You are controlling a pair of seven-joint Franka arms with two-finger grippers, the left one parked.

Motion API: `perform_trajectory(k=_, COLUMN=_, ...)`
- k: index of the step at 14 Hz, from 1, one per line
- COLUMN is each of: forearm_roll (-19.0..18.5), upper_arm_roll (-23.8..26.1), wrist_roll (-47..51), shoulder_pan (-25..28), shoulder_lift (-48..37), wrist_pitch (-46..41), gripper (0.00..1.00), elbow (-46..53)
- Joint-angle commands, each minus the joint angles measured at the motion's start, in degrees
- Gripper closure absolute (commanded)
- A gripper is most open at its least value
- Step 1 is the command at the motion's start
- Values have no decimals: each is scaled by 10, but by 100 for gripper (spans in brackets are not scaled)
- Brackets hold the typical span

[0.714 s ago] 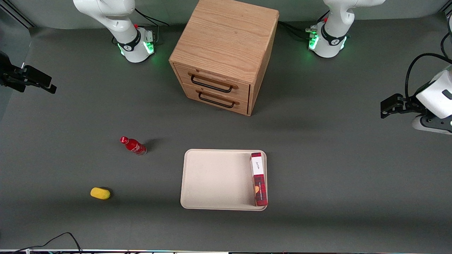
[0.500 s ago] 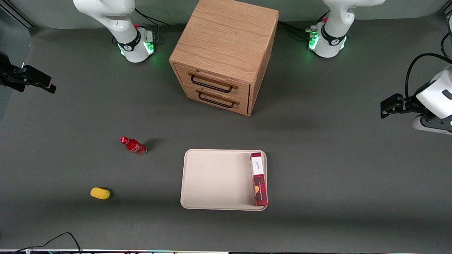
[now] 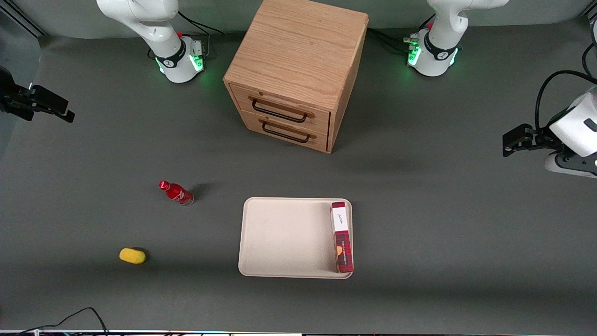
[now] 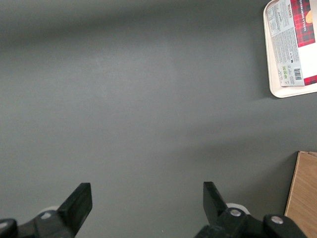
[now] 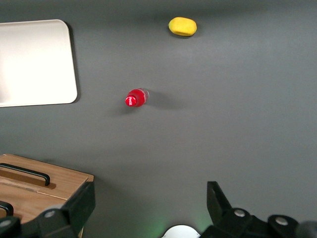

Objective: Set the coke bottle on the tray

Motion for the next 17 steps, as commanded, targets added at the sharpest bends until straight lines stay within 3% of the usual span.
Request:
perform_trajectory(k=1, forearm_roll=9, upper_arm_roll=10, wrist_roll=2, shoulder_pan=1, shoulder_lift=12, wrist_pitch=24, gripper=0, elbow=-10)
perform_trajectory(k=6, forearm_roll=9, upper_arm_roll=50, wrist_roll=4, shoulder_pan=0, shoulder_lift=7, wrist_pitch=182, gripper=0, elbow=-150)
perform_trajectory(k=14, forearm_roll=2, upper_arm_roll=64, wrist_roll=-2, shoulder_pan=1, shoulder_lift=41, wrist_pitch=423, gripper=0, elbow=-330)
perform_trajectory(k=17, forearm_roll=-36, upper_arm_roll=76, wrist_roll=0, shoulder_pan=0, shoulder_lift=91, wrist_pitch=477, gripper=0, elbow=-347)
